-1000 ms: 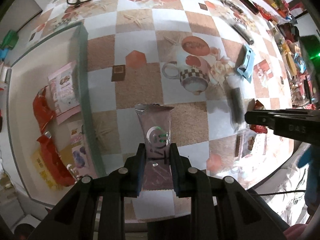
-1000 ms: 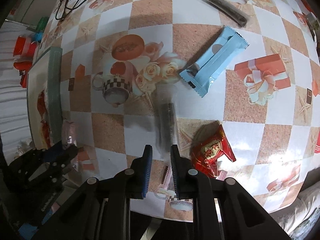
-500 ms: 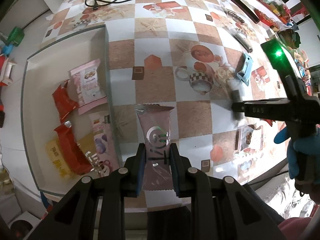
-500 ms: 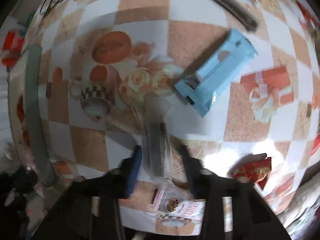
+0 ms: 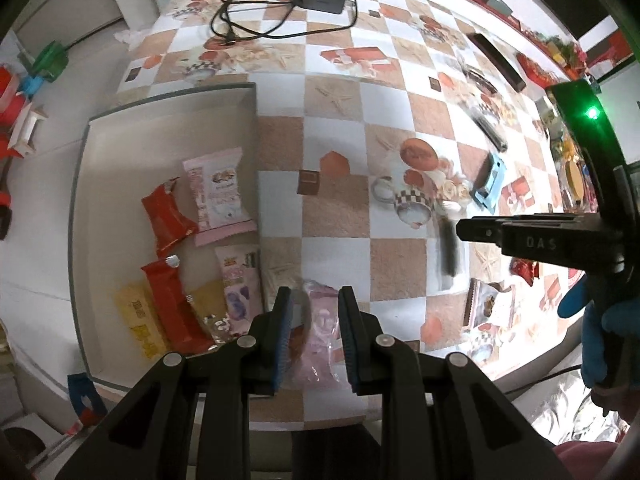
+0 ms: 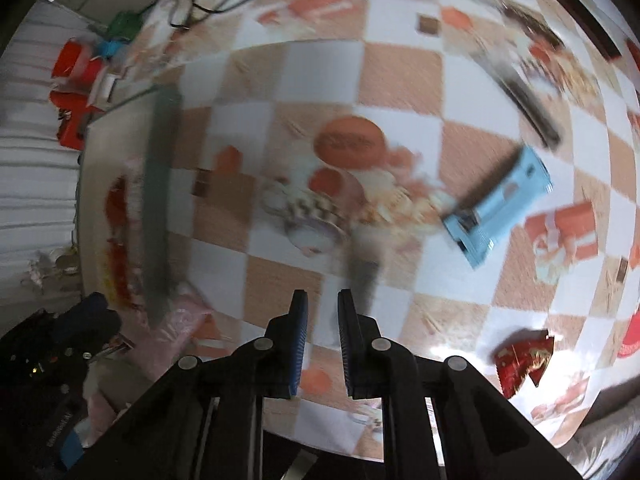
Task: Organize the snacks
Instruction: 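Grasp the pink smiley-logo packet with the left gripper while the right holds the clear packet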
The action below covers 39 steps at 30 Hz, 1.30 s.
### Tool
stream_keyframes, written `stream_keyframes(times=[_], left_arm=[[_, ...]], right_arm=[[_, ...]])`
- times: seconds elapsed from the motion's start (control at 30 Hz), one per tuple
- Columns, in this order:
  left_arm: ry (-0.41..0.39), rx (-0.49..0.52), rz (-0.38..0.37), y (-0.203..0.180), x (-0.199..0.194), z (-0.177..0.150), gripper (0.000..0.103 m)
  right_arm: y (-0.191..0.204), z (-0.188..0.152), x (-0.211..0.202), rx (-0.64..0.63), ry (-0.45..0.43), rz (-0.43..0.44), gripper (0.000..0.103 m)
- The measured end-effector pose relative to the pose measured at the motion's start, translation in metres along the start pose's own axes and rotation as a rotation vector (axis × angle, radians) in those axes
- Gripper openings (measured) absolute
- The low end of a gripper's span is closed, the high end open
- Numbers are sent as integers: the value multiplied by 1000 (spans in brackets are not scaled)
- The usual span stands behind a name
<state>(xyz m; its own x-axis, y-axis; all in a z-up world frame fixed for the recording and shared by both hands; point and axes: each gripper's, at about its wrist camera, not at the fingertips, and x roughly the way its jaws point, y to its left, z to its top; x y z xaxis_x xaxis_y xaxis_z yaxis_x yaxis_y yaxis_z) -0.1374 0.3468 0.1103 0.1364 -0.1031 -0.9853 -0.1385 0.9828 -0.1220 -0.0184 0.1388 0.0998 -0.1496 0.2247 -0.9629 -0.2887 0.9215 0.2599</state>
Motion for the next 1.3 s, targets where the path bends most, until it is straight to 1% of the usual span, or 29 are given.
stream_keyframes(times=[0.1,0.2,0.23,0.27,0.3,0.33,0.4,0.43,0.47,0.53,0.73,0.87,0.9,0.93,0.97,1.0,1.07,1.13,1.2,1.23,1.27,1.3], left_arm=[[-1,-23,0,8,-1,-2,26],[3,-42,-1,17,-1,-4,26],[5,-44,0,18,-1,-4,26],[9,-44,0,20,0,-4,26],[14,-39,-3,20,2,-5,26],[20,-31,-5,18,3,-5,26],[57,13,-2,9,13,-7,27],[87,46,5,1,21,-8,35],[101,65,17,-5,28,-9,49],[113,105,59,-17,43,-13,59],[215,123,99,-29,92,-18,60],[255,126,122,-33,110,-23,62],[252,127,127,-34,112,-24,65],[244,132,128,-37,112,-25,74],[251,135,134,-39,115,-27,80],[250,138,138,-41,117,-28,83],[242,129,141,-43,118,-30,91],[231,120,139,-45,119,-32,91],[221,110,136,-47,118,-35,88],[207,111,133,-49,114,-36,78],[199,118,133,-50,111,-37,64],[192,133,131,-52,108,-37,55]], right_arm=[[6,4,-1,-5,-2,-27,17],[-11,6,6,35,30,-55,18],[-16,4,11,51,45,-68,30],[-25,10,22,68,57,-75,65],[-29,8,25,79,61,-81,76],[-34,5,27,92,51,-93,81],[-40,0,31,108,59,-95,81],[-43,-2,35,117,70,-92,81],[-44,-4,37,121,77,-96,81],[-46,-7,41,126,85,-100,81],[-46,-10,49,126,95,-109,81],[-45,-5,59,116,106,-116,81],[-42,-4,62,112,109,-116,81],[-40,-3,65,106,112,-117,81],[-37,-1,67,100,115,-118,81],[-34,1,70,93,119,-120,81],[-31,4,78,78,131,-129,81],[-24,6,83,54,131,-167,80],[-16,5,86,18,133,-223,68],[-12,4,84,-8,120,-246,51],[-9,3,81,-31,109,-241,21],[-4,3,84,-39,116,-225,15]])
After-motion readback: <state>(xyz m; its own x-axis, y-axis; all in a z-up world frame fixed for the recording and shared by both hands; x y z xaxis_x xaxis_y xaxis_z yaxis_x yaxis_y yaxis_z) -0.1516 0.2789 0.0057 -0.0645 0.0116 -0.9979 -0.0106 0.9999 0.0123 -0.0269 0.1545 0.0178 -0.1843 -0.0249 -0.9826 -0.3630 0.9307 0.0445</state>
